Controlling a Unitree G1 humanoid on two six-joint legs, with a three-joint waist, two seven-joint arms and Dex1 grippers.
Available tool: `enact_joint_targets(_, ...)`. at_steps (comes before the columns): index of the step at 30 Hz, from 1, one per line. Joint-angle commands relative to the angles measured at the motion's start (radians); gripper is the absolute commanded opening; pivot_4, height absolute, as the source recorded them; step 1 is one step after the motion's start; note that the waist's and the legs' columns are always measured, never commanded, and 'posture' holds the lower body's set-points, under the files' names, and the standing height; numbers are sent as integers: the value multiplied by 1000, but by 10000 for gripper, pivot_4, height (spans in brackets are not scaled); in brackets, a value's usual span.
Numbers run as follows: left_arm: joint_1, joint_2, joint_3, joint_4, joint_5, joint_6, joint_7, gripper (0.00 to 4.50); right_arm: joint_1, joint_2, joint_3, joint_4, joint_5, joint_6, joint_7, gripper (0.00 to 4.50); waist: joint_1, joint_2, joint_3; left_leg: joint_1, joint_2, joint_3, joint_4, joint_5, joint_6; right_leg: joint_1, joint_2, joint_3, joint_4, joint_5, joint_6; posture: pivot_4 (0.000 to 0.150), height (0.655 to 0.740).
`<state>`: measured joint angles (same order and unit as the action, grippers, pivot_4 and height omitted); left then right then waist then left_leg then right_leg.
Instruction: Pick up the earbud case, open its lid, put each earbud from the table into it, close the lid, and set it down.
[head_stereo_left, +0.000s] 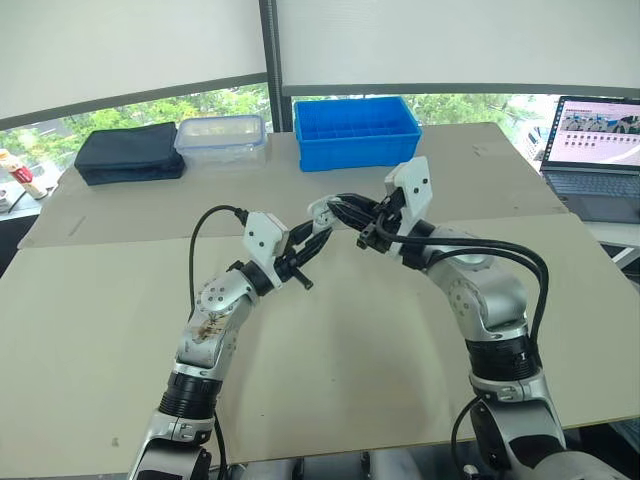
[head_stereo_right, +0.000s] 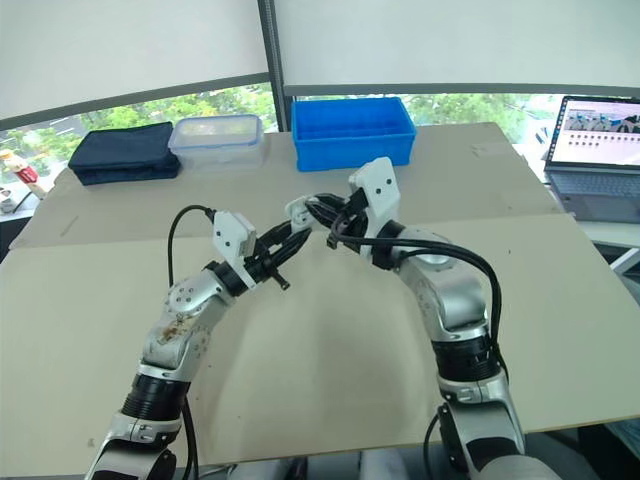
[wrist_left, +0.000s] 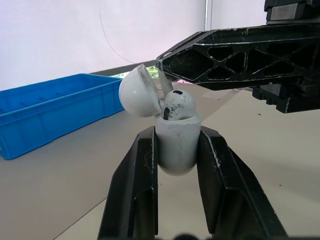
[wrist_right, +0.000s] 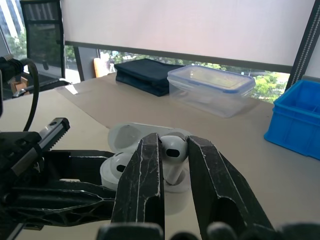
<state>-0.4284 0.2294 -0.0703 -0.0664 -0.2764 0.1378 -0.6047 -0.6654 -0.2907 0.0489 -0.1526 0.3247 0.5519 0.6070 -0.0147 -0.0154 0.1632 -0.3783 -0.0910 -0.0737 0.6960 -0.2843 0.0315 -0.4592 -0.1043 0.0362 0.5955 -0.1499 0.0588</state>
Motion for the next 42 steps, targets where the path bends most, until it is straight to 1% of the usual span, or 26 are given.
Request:
enact_joint_targets(1,-10,-3,5,-48,-3,-29,3,5879,10,-16,6,-26,0,-25,13,3438,0,0,0,0,0,0,0,0,0,0,0,0,0,0,0,1500,7400)
enact_joint_targets(10,-28,-21,-6,-41,-3,-32,9,5879,14,-16,21,-32,2,-29,10,3438,0,0,0,0,0,0,0,0,0,0,0,0,0,0,0,1500,7400)
enact_joint_targets(12,-28,-21,-5,-40,-3,-33,7,5879,18,-16,17,-35,5,-24,8,14029,0,0,0,0,0,0,0,0,0,0,0,0,0,0,0,1500,7400)
enact_joint_targets(15,-25,-19,-1,-41,-5,-32,5,5879,22,-20,11,-39,11,-19,8,23429,1,0,0,0,0,0,0,0,0,0,0,0,0,0,0,1500,7400)
enact_joint_targets(18,-22,-19,1,-42,-6,-28,5,5879,22,-20,-4,-41,22,-12,5,23429,1,0,0,0,0,0,0,0,0,0,0,0,0,0,0,1500,7400)
enact_joint_targets(22,-20,-30,11,-40,-18,-12,17,5879,18,-42,-58,-62,85,34,18,23429,1,0,0,0,0,0,0,0,0,0,0,0,0,0,0,1500,7400)
enact_joint_targets(26,-12,-20,13,-36,-16,-13,7,5879,21,-102,-116,-94,183,107,69,23429,3,0,0,0,0,0,0,0,0,0,0,0,0,0,0,1500,7400)
enact_joint_targets(28,-7,-6,17,-38,-23,-2,-8,5879,23,-155,-154,-103,244,156,112,23429,3,0,0,0,0,0,0,0,1,1,0,0,0,0,0,1500,7400)
enact_joint_targets(30,-1,9,15,-47,-37,15,-32,5879,17,-188,-173,-86,274,184,129,23429,3,0,0,0,0,0,0,-1,1,1,0,0,-1,0,0,1500,7400)
enact_joint_targets(31,3,22,9,-63,-56,40,-57,5879,7,-198,-167,-50,260,187,123,23429,3,0,0,0,0,0,0,-1,1,1,0,0,-1,0,0,1500,7400)
enact_joint_targets(34,10,73,-16,-117,-118,137,-137,5879,-32,-212,-106,94,174,149,112,15173,-3,0,0,1,1,1,0,-1,2,1,0,1,0,0,0,1500,7400)
enact_joint_targets(36,5,100,-24,-145,-153,194,-173,5879,-68,-193,-75,189,132,108,113,8007,-5,0,0,2,1,2,0,-3,6,1,1,2,0,0,0,1500,7400)
enact_joint_targets(38,-7,133,-38,-163,-170,239,-213,5879,-120,-166,-43,296,94,76,124,646,-7,0,0,2,1,2,0,-3,5,1,1,2,0,0,0,1500,7400)
enact_joint_targets(40,-20,165,-58,-167,-158,255,-244,5879,-166,-145,-22,374,75,54,149,229,-7,0,0,2,1,3,0,-1,1,1,1,3,0,0,0,1500,7400)
enact_joint_targets(42,-29,184,-70,-164,-155,266,-264,5879,-204,-126,-17,421,77,55,175,229,-7,0,0,2,1,3,-1,-1,1,1,1,3,0,0,0,1500,7400)
